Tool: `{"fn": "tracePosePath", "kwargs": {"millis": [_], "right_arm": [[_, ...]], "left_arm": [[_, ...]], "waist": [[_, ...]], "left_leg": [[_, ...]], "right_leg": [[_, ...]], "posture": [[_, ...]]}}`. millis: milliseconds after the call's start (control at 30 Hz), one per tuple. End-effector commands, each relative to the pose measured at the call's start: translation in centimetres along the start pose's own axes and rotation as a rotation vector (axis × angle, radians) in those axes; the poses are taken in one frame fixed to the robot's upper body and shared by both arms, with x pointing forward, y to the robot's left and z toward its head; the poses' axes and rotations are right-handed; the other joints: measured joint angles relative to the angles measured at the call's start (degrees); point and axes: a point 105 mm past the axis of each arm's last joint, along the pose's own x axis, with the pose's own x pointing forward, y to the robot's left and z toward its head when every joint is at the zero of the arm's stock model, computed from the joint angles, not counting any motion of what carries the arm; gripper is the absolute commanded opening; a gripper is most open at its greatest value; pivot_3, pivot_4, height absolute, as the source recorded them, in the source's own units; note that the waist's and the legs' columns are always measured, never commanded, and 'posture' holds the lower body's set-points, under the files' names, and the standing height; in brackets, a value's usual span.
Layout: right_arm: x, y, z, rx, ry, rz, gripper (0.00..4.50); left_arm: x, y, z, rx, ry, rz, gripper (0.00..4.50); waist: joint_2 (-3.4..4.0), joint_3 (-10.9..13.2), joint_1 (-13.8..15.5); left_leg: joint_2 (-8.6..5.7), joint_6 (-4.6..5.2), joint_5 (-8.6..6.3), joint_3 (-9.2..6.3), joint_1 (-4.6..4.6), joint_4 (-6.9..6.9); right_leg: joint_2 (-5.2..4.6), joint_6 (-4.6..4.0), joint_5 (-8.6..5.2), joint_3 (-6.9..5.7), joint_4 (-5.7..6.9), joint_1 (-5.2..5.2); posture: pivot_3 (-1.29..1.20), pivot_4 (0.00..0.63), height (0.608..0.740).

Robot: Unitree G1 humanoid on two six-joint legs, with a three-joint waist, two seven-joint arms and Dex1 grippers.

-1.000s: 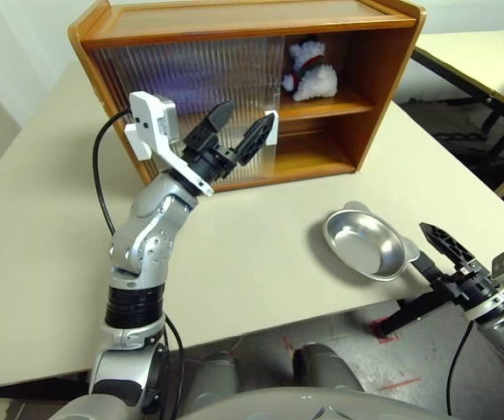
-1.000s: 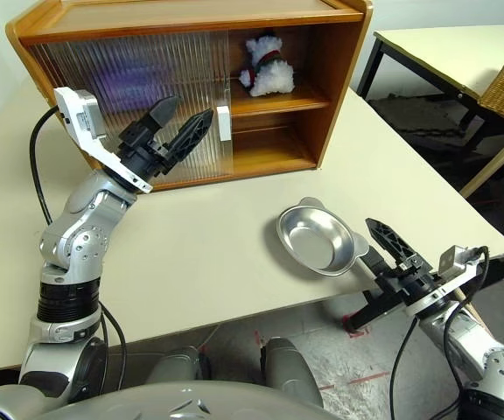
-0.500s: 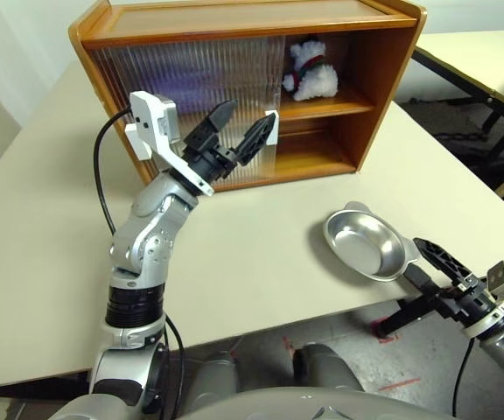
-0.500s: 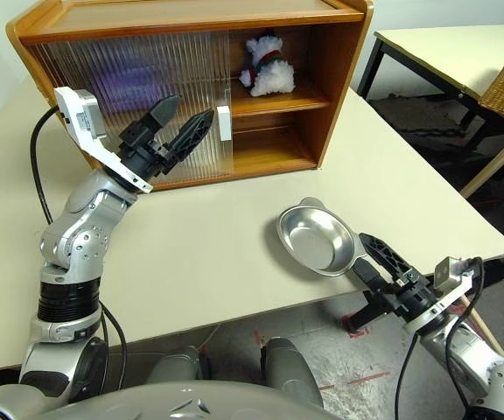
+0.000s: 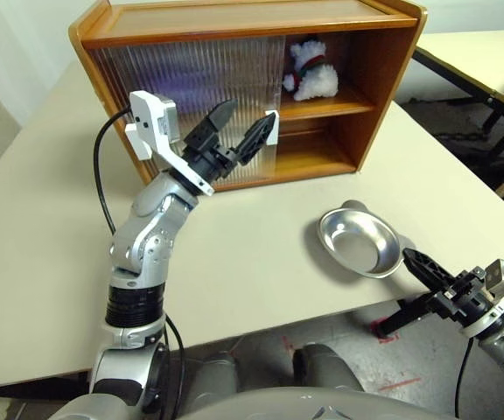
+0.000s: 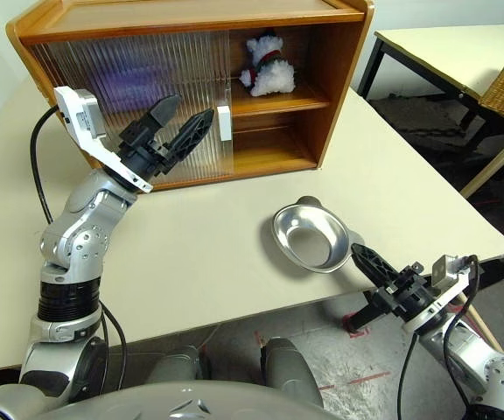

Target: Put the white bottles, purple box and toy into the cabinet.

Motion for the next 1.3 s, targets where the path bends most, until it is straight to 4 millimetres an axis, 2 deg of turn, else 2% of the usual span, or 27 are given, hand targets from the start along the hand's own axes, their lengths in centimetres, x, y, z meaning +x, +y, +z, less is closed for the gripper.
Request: {"fn": "tracePosePath", "kwargs": {"millis": [33,233,367,500,667,900,1100,1300], "right_arm": [[-0.1,-0.3,0.6,-0.016,-0.017,-0.017,0.04],[-0.2,-0.6,1.1,0.000,-0.032,0.006,0.04],[0.4,0.2,1.6,0.027,-0.053,0.068,0.04],[2.5,2.0,2.4,0.053,-0.094,0.164,0.04],[4.7,3.2,2.6,0.068,-0.086,0.216,0.04],[8.3,3.9,3.3,0.067,-0.142,0.226,0.04],[11.3,5.1,3.1,0.075,-0.145,0.250,0.04],[14.2,5.2,3.0,0.066,-0.158,0.222,0.04]], "left_arm": [[0.3,0.1,0.1,0.003,-0.004,-0.002,4.50],[0.4,0.1,0.2,0.005,-0.006,-0.003,4.50],[0.4,0.1,0.2,0.005,-0.006,-0.003,4.50],[0.4,0.2,0.3,0.011,-0.012,0.000,4.50],[0.4,0.0,0.3,0.011,-0.017,0.003,4.50],[0.1,0.3,0.5,0.022,-0.020,0.025,4.50],[0.0,0.5,0.9,0.036,-0.021,0.031,4.50],[-0.1,0.5,1.0,0.040,-0.019,0.034,4.50]], "waist": [[0.00,0.00,0.02],[-0.01,0.00,0.02],[-0.01,0.00,-0.01],[-0.01,0.01,-0.11],[-0.01,0.01,0.03],[0.00,0.01,0.05],[0.03,0.01,0.07],[0.03,0.01,0.07]], "left_leg": [[0.00,0.00,0.00,0.00,0.00,0.00],[-0.02,0.00,0.00,0.00,0.00,0.00],[-0.02,0.05,0.03,0.00,0.00,0.01],[-0.02,0.04,0.03,0.00,0.01,0.01],[-0.02,0.08,0.04,-0.01,-0.01,0.00],[-0.01,0.10,0.05,-0.02,-0.06,-0.03],[0.02,0.11,0.06,-0.04,-0.06,-0.04],[0.03,0.11,0.06,-0.06,-0.06,-0.04]], "right_leg": [[0.00,0.00,0.00,0.00,0.00,0.00],[0.00,0.00,0.00,0.00,-0.01,0.01],[0.00,0.01,0.00,0.01,-0.01,0.01],[0.01,0.02,0.01,0.01,-0.01,0.01],[0.01,0.25,0.15,0.00,-0.01,0.01],[0.01,0.49,0.28,-0.01,-0.04,-0.02],[0.01,0.51,0.30,-0.02,-0.02,-0.04],[0.01,0.52,0.31,-0.03,-0.01,-0.05]], "posture": [[0.05,0.000,0.740],[0.05,0.000,0.740],[0.05,0.000,0.740],[0.05,0.000,0.740],[0.07,0.000,0.740],[0.09,0.000,0.740],[0.10,0.000,0.740],[0.11,0.000,0.740]]}}
